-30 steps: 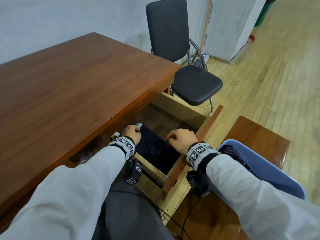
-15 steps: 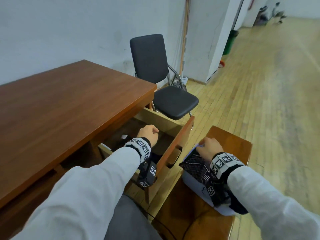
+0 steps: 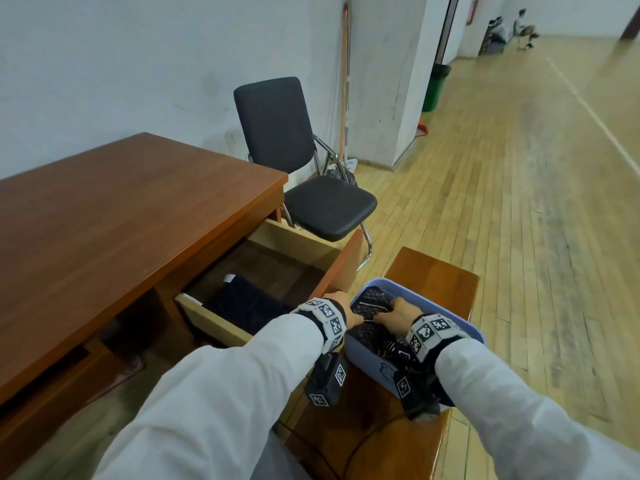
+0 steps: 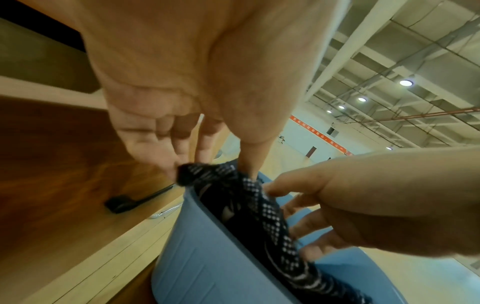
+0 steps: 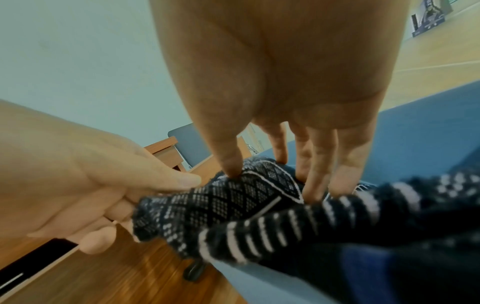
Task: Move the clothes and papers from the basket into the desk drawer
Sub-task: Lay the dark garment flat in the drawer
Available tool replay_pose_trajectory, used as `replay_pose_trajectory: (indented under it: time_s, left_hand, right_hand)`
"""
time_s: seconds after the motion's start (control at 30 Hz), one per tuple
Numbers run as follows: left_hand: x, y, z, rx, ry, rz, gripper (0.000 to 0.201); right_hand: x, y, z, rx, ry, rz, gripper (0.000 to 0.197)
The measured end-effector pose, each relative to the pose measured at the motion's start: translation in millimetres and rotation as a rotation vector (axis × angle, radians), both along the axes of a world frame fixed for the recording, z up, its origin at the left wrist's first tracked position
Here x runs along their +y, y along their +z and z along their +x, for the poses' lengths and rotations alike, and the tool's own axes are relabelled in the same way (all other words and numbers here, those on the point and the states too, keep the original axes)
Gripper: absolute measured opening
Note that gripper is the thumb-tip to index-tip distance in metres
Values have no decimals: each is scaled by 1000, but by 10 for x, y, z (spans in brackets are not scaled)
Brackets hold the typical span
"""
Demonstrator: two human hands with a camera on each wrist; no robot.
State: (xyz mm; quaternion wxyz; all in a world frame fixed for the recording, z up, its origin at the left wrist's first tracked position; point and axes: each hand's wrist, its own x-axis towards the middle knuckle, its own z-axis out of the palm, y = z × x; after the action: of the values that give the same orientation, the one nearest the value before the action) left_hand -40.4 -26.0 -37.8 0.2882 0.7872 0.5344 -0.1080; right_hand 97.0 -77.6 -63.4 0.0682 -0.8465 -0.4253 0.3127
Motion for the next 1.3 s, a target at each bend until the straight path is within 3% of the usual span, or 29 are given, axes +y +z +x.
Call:
replay_pose_trajectory:
  time_s: [0.13, 0.23, 0.37, 0.5, 0.6, 0.63, 0.7, 0.77, 0.83, 1.0, 1.13, 1.2, 1.3]
  left_hand:
    - [-15, -7, 46, -42, 93, -35, 64]
    - [-49, 22, 93, -198, 115, -141, 47]
    - [-85, 205, 182, -559, 106, -315, 9]
    - [-4, 573, 227, -937, 273, -373, 9]
    - [148, 890, 149, -1159, 418, -365, 11]
    - [229, 957, 90, -1204, 457, -347, 12]
    - [393, 1017, -51, -1253, 531, -292, 15]
    - [549, 1003, -206, -1267, 604, -245, 16]
    - [683, 969, -357, -1270, 659, -208, 15]
    - [998, 827, -817, -1140, 734, -71, 6]
    - [1226, 626, -1099, -717, 605, 190, 27]
    - [1312, 508, -1150, -571, 558, 206, 32]
    - [1442, 314, -1172, -448, 543, 171, 28]
  right_hand:
    - [4, 19, 61, 10, 14, 18, 31]
    - [-15, 75, 195, 37, -83, 85, 24]
    - [-37, 136, 404, 47, -186, 211, 42]
    - [-49, 309, 413, 329, -205, 319, 71]
    - [-37, 410, 432, 502, -152, 295, 105]
    - [-21, 425, 434, 511, -128, 266, 104]
    - [14, 441, 416, 519, -105, 215, 76]
    - [81, 460, 367, 602, -116, 206, 51]
    - [165, 497, 298, 690, -144, 233, 38]
    - [420, 638, 78, 876, -350, 431, 34]
    - [735, 765, -180, 765, -258, 483, 22]
    - [925, 768, -326, 640, -180, 478, 16]
    - [1215, 665, -462, 423, -69, 451, 30]
